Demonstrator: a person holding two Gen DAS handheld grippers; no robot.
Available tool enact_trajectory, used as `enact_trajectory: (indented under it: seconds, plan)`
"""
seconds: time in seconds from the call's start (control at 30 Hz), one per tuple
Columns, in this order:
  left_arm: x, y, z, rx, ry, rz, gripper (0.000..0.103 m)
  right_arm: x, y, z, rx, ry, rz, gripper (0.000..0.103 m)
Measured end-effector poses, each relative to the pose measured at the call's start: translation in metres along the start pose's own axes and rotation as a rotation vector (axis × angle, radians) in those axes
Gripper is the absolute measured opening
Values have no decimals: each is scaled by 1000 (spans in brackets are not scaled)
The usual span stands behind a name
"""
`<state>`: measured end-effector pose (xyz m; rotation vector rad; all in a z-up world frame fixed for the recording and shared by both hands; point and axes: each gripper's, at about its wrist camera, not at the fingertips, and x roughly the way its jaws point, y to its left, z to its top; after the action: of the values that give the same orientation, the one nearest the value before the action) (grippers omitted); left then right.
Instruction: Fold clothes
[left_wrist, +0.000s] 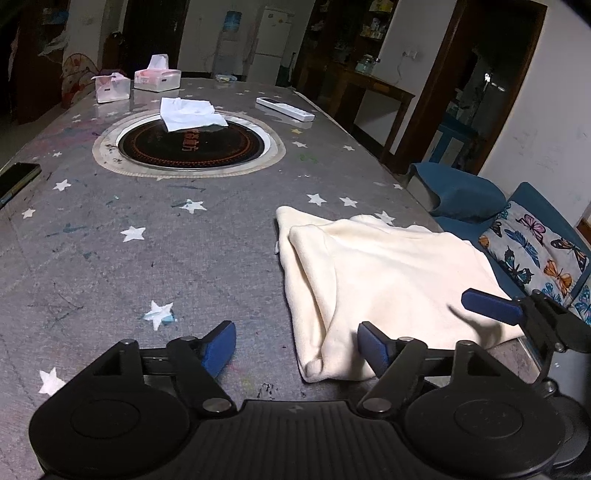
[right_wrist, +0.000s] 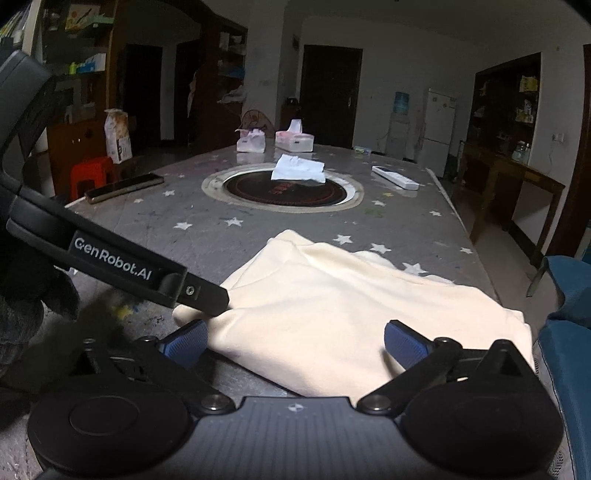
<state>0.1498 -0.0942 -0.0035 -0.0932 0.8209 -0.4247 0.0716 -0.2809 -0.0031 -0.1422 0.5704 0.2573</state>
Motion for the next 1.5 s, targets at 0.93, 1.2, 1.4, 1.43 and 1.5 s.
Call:
enact_trajectory:
  seconds: [0.93, 1.2, 1.4, 1.43, 1.5]
  plan:
    - [-26, -26, -11, 80, -149, -2, 103, -30, -20, -21, 109, 7, -112, 103]
    - [-33, -34, -18, 100, -137, -25, 103, -38, -21, -26, 133, 22, -143, 103]
    - [-39, -41, -26, 108, -126, -35, 103, -47, -22, -30, 161, 26, -153, 103]
    - [-40, -43, -28, 107, -125, -33, 103, -49, -23, -30, 168, 26, -153, 103]
    - [-42, -45, -30, 111, -124, -29, 103, -52, -22, -32, 179, 28, -159, 103]
